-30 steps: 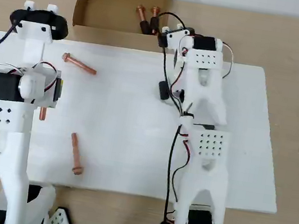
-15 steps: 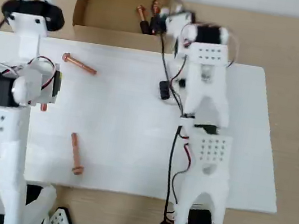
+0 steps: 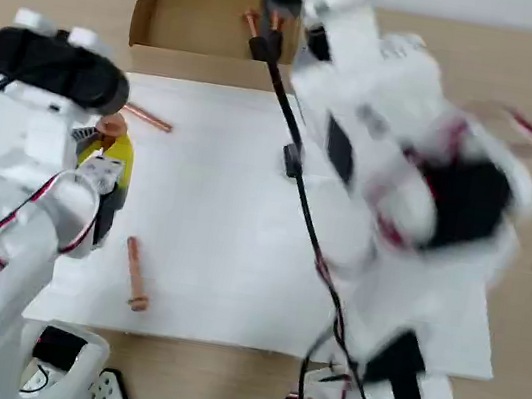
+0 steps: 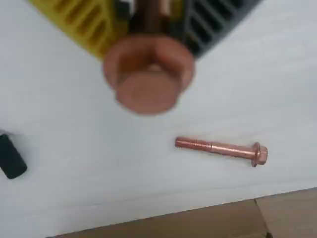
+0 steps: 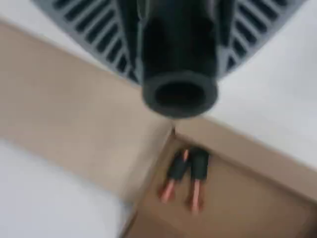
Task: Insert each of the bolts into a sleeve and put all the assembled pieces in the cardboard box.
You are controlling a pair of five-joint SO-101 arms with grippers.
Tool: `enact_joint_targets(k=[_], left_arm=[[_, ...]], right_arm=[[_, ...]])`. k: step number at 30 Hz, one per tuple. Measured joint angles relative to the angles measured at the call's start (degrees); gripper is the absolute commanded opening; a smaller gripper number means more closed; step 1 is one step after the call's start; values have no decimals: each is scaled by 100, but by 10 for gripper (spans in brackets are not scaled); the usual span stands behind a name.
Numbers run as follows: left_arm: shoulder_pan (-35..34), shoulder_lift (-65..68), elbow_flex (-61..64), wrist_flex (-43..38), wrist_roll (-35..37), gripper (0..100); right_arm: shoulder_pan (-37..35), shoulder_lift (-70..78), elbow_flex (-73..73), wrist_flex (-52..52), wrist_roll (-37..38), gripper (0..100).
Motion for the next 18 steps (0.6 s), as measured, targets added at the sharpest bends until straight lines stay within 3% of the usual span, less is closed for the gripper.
enact_joint_targets(k=[12, 18], left_arm=[[-527, -1152, 44, -123, 18, 9], [-422, -1292, 44, -659, 18, 9]], right_arm=[[-255, -3437, 3648, -9, 0, 10], [-255, -5081, 5855, -1196, -571, 10]])
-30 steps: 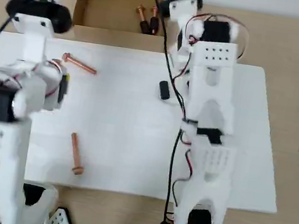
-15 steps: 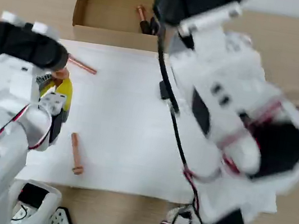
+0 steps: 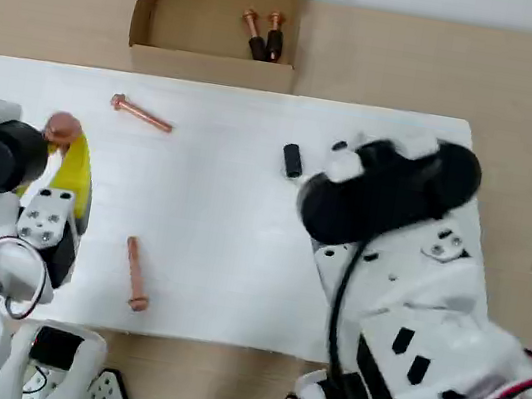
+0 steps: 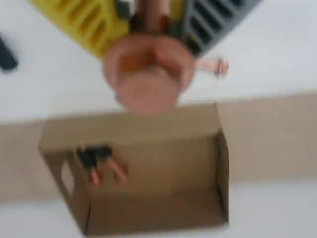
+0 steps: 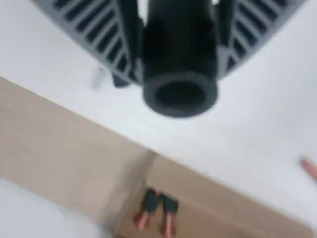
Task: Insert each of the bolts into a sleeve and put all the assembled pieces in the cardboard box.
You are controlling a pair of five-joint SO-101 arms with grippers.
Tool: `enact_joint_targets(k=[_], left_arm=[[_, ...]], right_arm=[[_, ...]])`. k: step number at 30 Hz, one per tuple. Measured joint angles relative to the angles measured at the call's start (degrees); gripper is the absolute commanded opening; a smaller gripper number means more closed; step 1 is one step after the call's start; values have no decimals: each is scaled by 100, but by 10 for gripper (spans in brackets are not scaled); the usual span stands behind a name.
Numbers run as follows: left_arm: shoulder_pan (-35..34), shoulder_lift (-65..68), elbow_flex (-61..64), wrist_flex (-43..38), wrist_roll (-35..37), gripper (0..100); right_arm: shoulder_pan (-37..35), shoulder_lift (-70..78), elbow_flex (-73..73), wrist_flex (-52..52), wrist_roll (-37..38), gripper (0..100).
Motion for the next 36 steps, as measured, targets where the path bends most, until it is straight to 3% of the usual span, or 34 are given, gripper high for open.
enact_joint_targets(k=[4, 9, 14, 19, 23, 29, 36], left_arm=[[0, -9, 9, -738, 0, 9], [0, -9, 9, -1600, 0, 9], [0, -44, -70, -1758, 0, 9], [246, -44, -536, -1969, 0, 9], [642, -26, -598, -2435, 0, 9], [730, 598, -668, -2760, 9, 9], [1073, 1310, -659, -3358, 695, 9]], right_arm=[[-26, -818, 1705, -1257, -598, 10], [-510, -1591, 3701, -2875, -800, 10], [-1046, -2347, 5468, -4598, -800, 10], [-1099, -3059, 6743, -6136, -747, 10], [-1099, -3684, 7174, -6418, -308, 10], [-1178, -4484, 7640, -6453, -220, 10], [-1196, -4554, 7833, -6453, -220, 10]])
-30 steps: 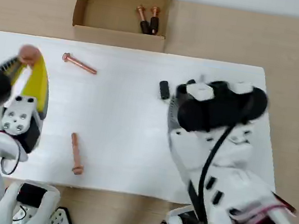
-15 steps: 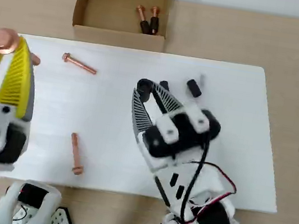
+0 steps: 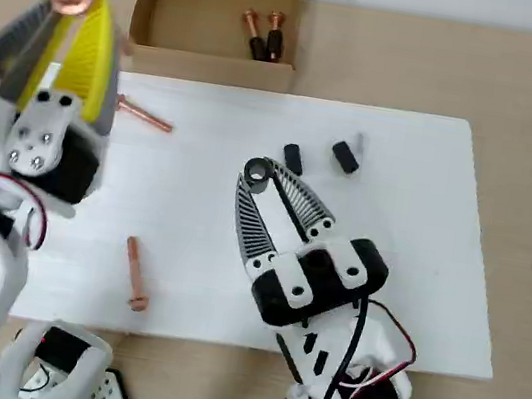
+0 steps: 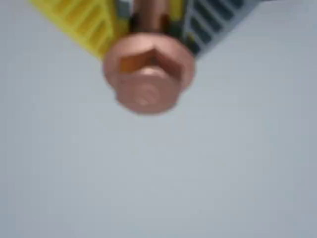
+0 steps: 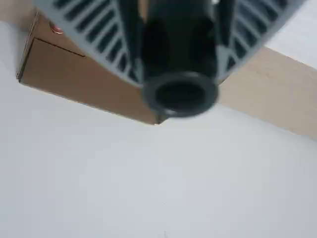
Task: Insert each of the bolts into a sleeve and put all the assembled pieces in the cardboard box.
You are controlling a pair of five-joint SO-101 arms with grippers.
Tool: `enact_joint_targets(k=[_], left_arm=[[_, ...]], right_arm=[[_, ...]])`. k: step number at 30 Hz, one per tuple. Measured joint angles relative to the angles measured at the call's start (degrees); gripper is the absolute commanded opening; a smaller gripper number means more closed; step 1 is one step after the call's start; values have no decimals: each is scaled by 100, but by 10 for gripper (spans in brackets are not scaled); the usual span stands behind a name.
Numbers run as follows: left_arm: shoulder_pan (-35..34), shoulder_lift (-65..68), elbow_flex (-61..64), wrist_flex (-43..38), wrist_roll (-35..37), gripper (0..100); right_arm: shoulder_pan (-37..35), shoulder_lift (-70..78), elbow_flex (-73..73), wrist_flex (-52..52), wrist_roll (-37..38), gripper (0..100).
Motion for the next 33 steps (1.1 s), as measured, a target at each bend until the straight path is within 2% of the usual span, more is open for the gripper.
enact_joint_targets(k=[4, 7, 16, 24, 33], left_arm=[[888, 158, 0, 141, 44, 9], [1380, 158, 9, 325, 53, 9], [1609, 176, 369, 273, 53, 9], [2268, 176, 870, 132, 53, 9], [2330, 176, 1037, 132, -404, 9]], right_arm=[[0, 0, 0, -18, -35, 10], [0, 0, 0, -35, -378, 10], [0, 0, 0, -35, -756, 9], [0, 0, 0, -35, -905, 9], [0, 0, 0, -35, -914, 9]])
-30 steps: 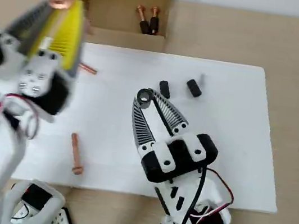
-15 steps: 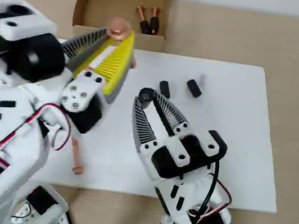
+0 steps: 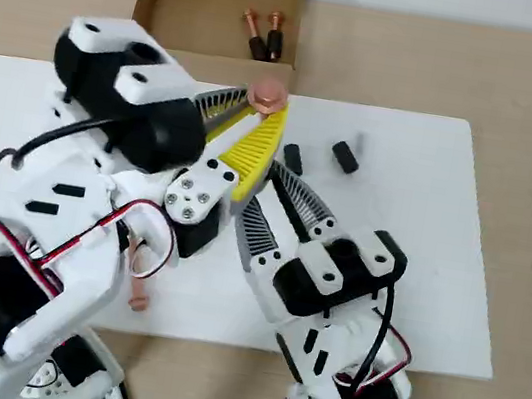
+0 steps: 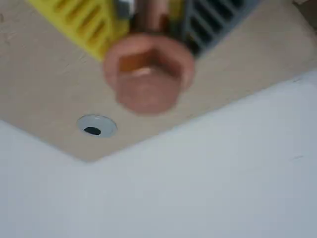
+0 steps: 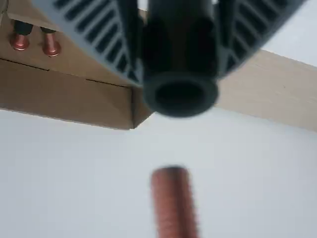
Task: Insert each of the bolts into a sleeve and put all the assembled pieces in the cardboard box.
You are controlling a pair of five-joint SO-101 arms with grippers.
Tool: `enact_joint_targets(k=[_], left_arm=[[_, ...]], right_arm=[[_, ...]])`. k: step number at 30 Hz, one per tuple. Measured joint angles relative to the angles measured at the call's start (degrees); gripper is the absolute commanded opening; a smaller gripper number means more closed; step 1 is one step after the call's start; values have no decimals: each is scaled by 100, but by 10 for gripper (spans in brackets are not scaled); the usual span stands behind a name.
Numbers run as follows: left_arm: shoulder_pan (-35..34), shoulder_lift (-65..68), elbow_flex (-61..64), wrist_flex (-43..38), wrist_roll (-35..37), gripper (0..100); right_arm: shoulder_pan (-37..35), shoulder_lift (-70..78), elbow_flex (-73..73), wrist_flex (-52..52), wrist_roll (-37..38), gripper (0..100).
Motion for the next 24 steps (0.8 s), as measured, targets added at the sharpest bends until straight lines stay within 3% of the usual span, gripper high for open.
enact_joint_targets(k=[24], left_arm=[[18, 0, 9, 633, 18, 9]], right_arm=[[0, 0, 9, 0, 0, 9]])
